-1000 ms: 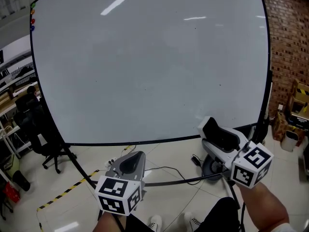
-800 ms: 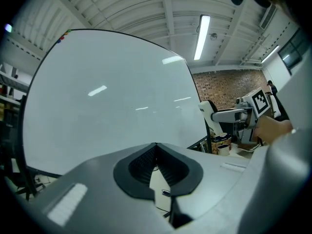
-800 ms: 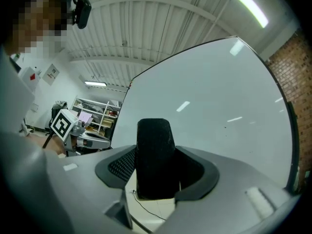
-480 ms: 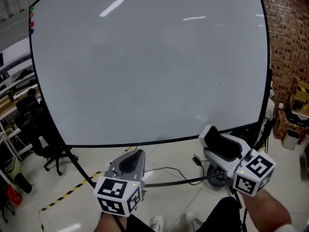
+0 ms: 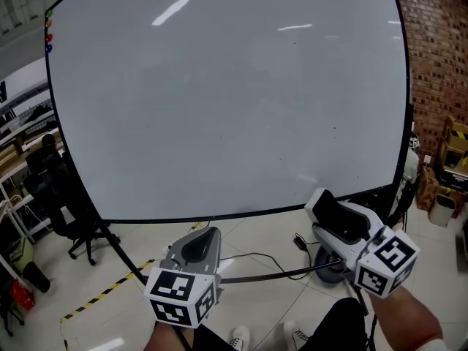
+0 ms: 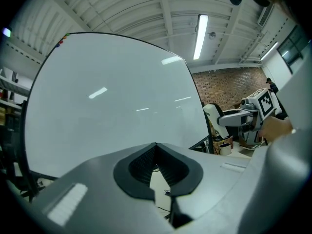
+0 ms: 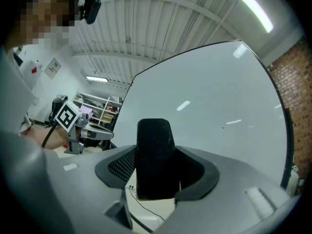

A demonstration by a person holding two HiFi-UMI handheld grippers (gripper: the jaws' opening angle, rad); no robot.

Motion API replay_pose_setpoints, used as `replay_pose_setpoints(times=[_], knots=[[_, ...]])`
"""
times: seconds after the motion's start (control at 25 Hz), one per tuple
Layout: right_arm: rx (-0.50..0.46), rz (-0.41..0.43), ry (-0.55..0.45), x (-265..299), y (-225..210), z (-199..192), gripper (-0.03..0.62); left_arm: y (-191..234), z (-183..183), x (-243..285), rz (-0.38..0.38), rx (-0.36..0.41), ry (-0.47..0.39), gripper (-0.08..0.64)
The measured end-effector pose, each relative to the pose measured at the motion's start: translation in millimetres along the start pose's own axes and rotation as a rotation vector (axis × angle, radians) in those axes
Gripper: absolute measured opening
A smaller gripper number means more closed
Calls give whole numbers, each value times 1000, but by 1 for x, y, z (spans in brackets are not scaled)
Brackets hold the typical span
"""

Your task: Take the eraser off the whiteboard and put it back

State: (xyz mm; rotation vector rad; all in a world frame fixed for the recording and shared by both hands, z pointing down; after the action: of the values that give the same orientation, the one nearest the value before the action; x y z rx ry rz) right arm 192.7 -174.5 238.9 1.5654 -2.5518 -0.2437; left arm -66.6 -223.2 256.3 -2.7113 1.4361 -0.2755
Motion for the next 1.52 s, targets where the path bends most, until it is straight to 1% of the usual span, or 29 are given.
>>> replay_pose_setpoints(times=[0.12,0.28,0.44,0.72,1.04,1.36,1.52], knots=[[12,4,6,0,-2,-3,241,-1,-1,3,-5,-1,5,17],[15,10,4,1,-2,0,241,0,3,2,-8,-21,-25,17],[16,10,10,3,-2,-2,241,3,3,2,8,-20,-30,17],[20,11,19,4,-2,-5,241,3,4,1,9,-17,-33,17],[-11,22,31,8,5,-7,241,2,2,3,7,-21,-29,17],[-144,-15,60,18,8,-11,241,3,1,5,9,-15,-19,17],[-282,-47,90,30,12,-11,241,4,1,4,12,-15,-22,17]])
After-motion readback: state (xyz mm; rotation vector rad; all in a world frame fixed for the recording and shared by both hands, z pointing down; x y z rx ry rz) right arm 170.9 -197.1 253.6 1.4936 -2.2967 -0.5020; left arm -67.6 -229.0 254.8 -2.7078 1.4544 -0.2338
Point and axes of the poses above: the fingertips, and each gripper's own axes: x forward along the fingers, y to its left, z out of its top, the point moved 6 cm from there along -x, backward along the fingers, and after that the axes turned 8 degrees about y, right-handed, at the moved point
